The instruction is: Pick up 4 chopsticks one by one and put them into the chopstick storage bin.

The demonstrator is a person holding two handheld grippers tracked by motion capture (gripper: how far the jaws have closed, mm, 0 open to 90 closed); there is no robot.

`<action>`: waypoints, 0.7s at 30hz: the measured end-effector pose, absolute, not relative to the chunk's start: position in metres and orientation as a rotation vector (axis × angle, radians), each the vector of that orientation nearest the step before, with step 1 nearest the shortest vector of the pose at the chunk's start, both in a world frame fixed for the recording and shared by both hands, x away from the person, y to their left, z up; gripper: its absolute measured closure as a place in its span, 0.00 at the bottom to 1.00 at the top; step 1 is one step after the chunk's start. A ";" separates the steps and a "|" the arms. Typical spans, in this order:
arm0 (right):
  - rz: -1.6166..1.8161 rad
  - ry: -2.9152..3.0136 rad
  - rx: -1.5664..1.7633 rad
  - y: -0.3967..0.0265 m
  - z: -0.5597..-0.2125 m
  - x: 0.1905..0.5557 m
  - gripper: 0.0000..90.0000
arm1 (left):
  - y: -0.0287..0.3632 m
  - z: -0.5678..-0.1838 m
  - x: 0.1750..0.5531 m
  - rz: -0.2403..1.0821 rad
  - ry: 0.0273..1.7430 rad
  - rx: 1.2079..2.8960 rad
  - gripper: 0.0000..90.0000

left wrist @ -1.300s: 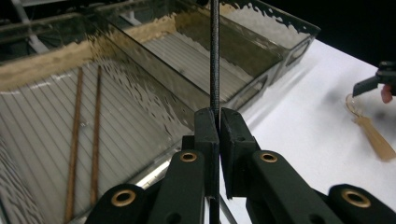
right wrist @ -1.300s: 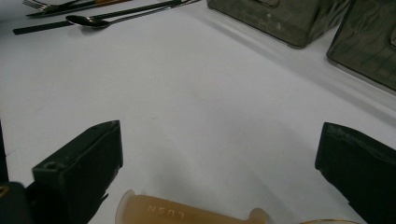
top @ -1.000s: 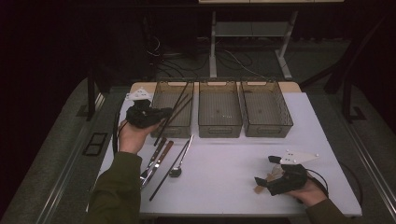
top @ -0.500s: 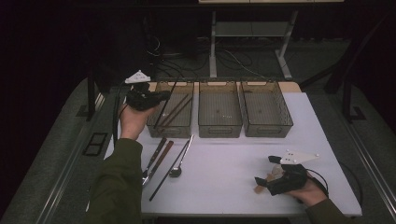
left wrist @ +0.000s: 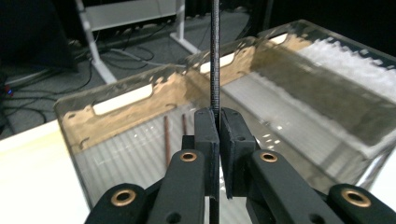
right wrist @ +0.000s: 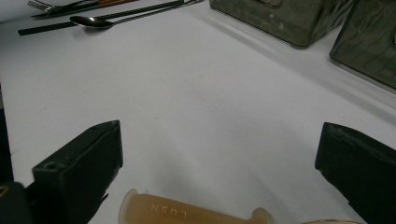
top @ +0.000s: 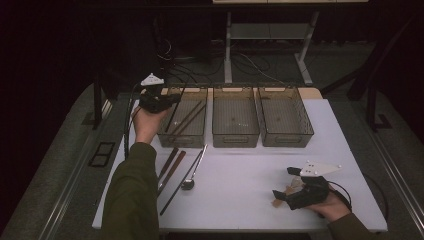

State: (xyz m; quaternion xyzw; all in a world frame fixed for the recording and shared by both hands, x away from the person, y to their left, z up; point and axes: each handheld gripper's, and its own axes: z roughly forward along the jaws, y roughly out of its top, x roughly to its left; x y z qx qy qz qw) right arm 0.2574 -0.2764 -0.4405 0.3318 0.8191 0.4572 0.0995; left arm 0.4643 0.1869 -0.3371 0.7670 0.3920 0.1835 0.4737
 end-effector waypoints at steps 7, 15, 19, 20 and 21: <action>1.353 2.422 0.984 -0.277 -0.441 0.258 0.01 | 0.191 -0.359 0.468 0.439 1.008 1.900 0.95; 1.352 2.424 0.982 -0.277 -0.441 0.258 0.01 | 0.195 -0.377 0.466 0.418 1.034 1.916 0.95; 1.351 2.423 0.983 -0.277 -0.441 0.258 0.01 | 0.195 -0.380 0.465 0.412 1.038 1.926 0.95; 1.351 2.423 0.982 -0.277 -0.441 0.258 0.01 | 0.195 -0.380 0.465 0.416 1.036 1.932 0.95; 1.352 2.422 0.982 -0.277 -0.441 0.258 0.01 | 0.194 -0.380 0.465 0.416 1.039 1.928 0.95</action>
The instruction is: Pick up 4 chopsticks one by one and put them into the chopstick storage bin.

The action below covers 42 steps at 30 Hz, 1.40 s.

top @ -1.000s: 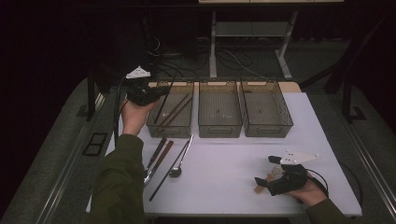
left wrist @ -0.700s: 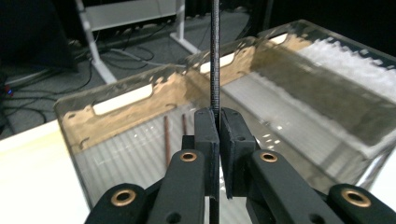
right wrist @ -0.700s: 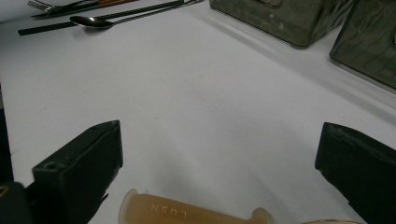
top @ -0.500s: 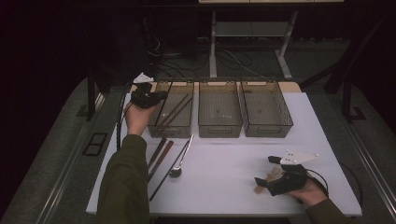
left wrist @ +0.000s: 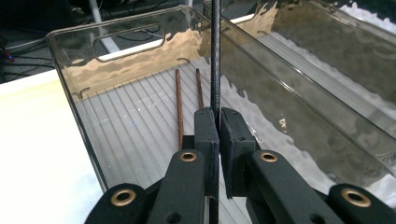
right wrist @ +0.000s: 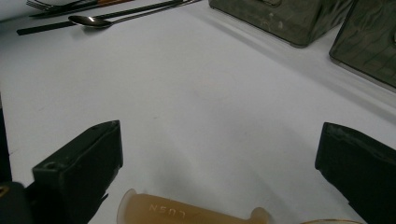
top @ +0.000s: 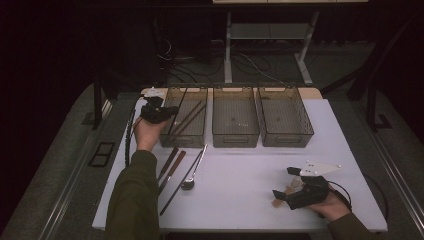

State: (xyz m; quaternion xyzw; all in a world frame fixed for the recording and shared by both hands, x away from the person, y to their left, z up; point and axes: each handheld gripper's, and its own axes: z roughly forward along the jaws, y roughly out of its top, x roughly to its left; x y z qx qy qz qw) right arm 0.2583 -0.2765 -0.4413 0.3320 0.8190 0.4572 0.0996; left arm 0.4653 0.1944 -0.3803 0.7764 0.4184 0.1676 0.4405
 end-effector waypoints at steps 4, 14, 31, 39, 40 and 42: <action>1.352 2.421 0.983 -0.277 -0.441 0.258 0.01 | 0.195 -0.382 0.465 0.409 1.044 1.944 0.95; 1.353 2.420 0.984 -0.277 -0.441 0.258 0.01 | 0.194 -0.389 0.466 0.388 1.068 1.956 0.94; 1.350 2.420 0.983 -0.277 -0.441 0.258 0.01 | 0.191 -0.378 0.457 0.337 1.048 1.949 0.58; 1.348 2.415 0.988 -0.277 -0.440 0.257 0.01 | 0.186 -0.363 0.434 0.349 1.019 1.958 0.51; 1.348 2.416 0.988 -0.277 -0.440 0.257 0.01 | 0.186 -0.362 0.430 0.352 1.014 1.963 0.51; 1.346 2.419 0.984 -0.277 -0.441 0.258 0.01 | 0.187 -0.360 0.422 0.361 1.010 1.952 0.50</action>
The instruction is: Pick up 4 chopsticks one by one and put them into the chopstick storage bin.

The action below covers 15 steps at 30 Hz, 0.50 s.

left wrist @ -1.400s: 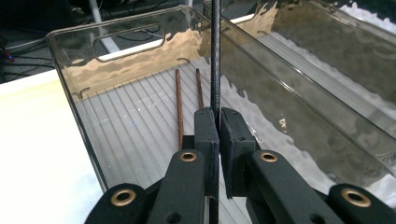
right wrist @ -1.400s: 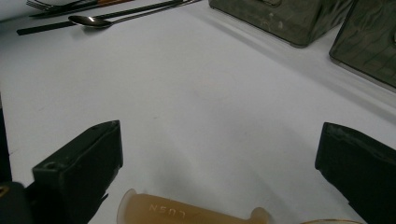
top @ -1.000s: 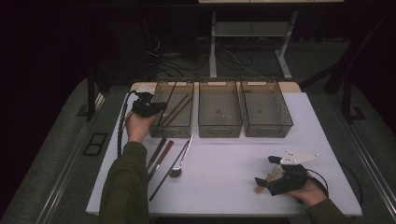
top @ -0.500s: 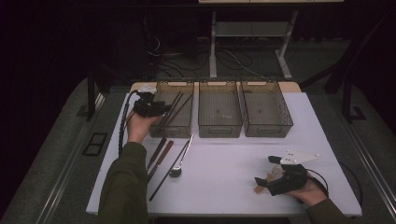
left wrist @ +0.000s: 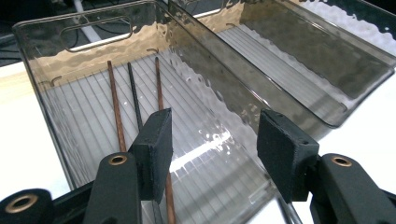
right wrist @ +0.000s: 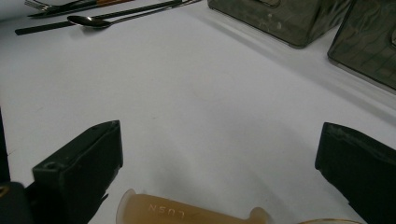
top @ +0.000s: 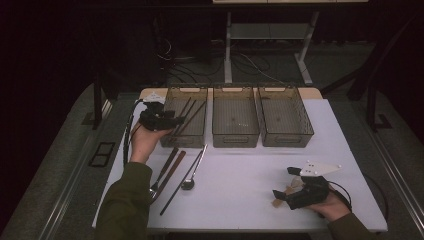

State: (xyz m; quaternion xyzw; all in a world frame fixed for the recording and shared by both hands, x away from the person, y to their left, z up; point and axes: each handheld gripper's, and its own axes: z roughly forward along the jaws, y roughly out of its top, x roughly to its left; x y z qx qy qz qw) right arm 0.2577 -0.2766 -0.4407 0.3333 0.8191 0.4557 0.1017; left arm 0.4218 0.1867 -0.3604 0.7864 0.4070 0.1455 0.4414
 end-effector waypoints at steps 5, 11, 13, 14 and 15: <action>1.345 2.418 0.987 -0.277 -0.441 0.258 0.01 | 0.187 -0.361 0.403 0.356 1.006 1.956 0.49; 1.343 2.418 0.985 -0.276 -0.441 0.258 0.01 | 0.185 -0.368 0.380 0.335 0.990 1.998 0.51; 1.344 2.416 0.986 -0.277 -0.441 0.258 0.01 | 0.183 -0.371 0.372 0.322 0.990 2.002 0.52; 1.344 2.413 0.988 -0.277 -0.441 0.258 0.01 | 0.182 -0.373 0.369 0.329 0.986 2.007 0.53; 1.344 2.414 0.989 -0.277 -0.441 0.258 0.01 | 0.182 -0.374 0.365 0.335 0.986 2.002 0.54</action>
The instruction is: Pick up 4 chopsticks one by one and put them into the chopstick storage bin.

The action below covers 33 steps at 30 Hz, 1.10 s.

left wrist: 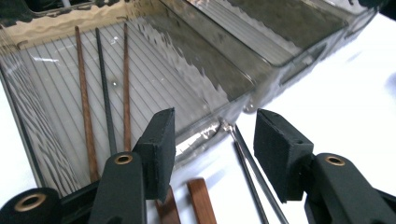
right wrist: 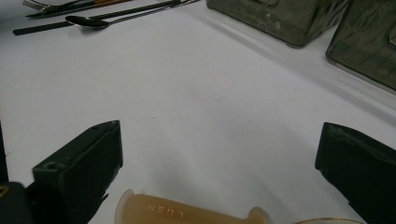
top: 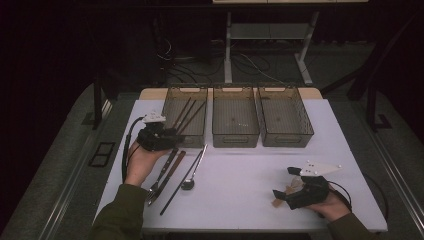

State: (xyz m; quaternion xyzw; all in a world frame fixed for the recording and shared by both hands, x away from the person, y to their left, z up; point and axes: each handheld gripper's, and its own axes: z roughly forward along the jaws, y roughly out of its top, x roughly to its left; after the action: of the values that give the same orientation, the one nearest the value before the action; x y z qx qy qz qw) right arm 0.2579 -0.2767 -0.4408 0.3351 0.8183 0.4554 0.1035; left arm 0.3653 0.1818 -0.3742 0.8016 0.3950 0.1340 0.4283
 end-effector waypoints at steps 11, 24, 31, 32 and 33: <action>1.344 2.411 0.991 -0.276 -0.441 0.257 0.01 | 0.186 -0.399 0.326 0.300 1.003 2.033 0.69; 1.339 2.407 0.983 -0.276 -0.440 0.257 0.01 | 0.193 -0.418 0.289 0.245 1.012 2.091 0.80; 1.336 2.410 0.978 -0.275 -0.441 0.256 0.01 | 0.186 -0.425 0.287 0.217 1.005 2.128 0.85; 1.336 2.410 0.977 -0.275 -0.441 0.256 0.01 | 0.185 -0.426 0.288 0.213 0.998 2.140 0.85; 1.335 2.411 0.976 -0.275 -0.441 0.256 0.01 | 0.184 -0.427 0.288 0.207 1.002 2.141 0.86</action>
State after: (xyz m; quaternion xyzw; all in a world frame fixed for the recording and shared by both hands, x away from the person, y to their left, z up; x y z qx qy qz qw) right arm 0.2564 -0.2751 -0.4406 0.3320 0.8196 0.4541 0.1088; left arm 0.2880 0.1835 -0.4268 0.8365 0.3913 0.0810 0.3749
